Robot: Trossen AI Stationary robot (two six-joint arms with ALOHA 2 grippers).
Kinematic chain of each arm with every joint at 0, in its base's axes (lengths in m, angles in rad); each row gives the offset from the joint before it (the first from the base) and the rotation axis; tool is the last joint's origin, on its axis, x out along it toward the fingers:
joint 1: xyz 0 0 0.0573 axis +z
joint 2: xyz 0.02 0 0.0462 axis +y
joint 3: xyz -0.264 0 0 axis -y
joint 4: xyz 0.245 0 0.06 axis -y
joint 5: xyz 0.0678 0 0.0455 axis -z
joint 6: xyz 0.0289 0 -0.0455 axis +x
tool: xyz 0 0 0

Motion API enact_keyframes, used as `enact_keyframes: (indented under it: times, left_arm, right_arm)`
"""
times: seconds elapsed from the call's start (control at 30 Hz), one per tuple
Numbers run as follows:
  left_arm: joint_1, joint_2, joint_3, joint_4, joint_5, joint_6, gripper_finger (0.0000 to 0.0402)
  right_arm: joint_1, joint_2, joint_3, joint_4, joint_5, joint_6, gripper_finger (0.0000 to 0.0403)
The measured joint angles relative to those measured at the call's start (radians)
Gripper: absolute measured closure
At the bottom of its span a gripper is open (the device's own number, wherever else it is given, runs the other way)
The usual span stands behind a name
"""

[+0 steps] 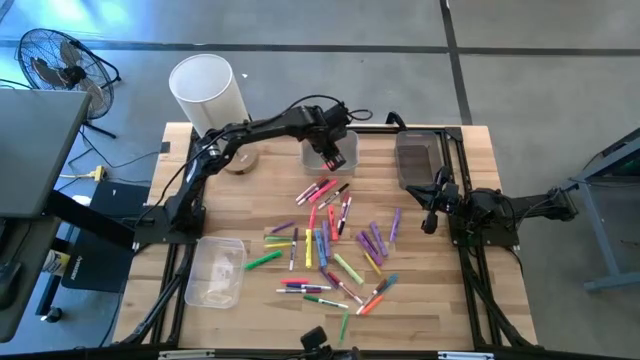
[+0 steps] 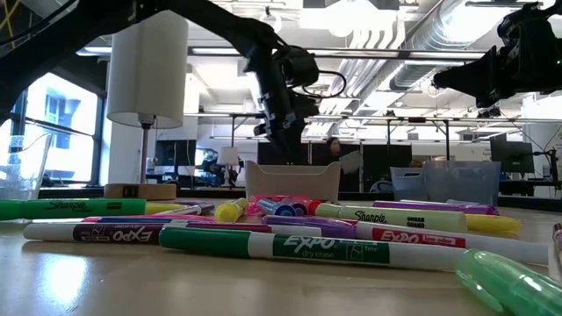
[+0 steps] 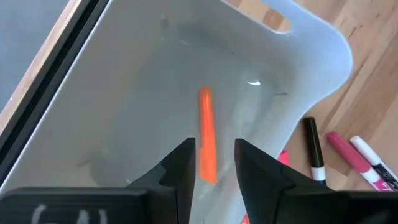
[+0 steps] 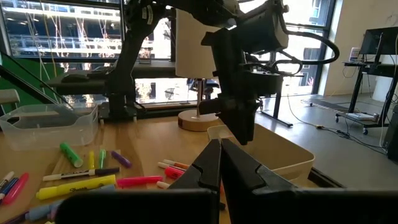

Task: Pick & Place Markers
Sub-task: Put the light blue highlighter pen into the black bin

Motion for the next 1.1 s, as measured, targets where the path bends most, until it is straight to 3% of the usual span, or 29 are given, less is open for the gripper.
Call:
enact_keyframes:
  times: [0.2, 0.37, 0.57, 0.67, 0.83, 1.1]
  left_arm:
    - [-0.018, -0.069, 0.024, -0.143, 0.037, -0.04, 0.029]
    - [-0.11, -0.123, 0.023, -0.166, -0.021, -0.048, 0.0295]
    - [-0.215, -0.189, 0.025, -0.14, -0.043, -0.029, 0.0353]
    - [-0.26, -0.22, -0.003, -0.13, -0.102, -0.033, 0.0391]
    - [-0.329, -0.325, -0.167, -0.068, -0.118, -0.116, 0.0397]
    - [-0.455, -0.591, -0.594, 0.197, -0.2, -0.319, 0.04]
  right_arm:
    - [0.0, 0.0, 0.0, 0.0, 0.001, 0.0, 0.0402]
    - [0.0, 0.0, 0.0, 0.0, 0.001, 0.0, 0.0402]
    - [0.0, 0.0, 0.0, 0.0, 0.001, 0.0, 0.0402]
    - [0.0, 0.0, 0.0, 0.0, 0.001, 0.0, 0.0402]
    - [0.0, 0.0, 0.0, 0.0, 0.0, 0.0, 0.0402]
    - [0.0, 0.0, 0.0, 0.001, 0.001, 0.0, 0.0402]
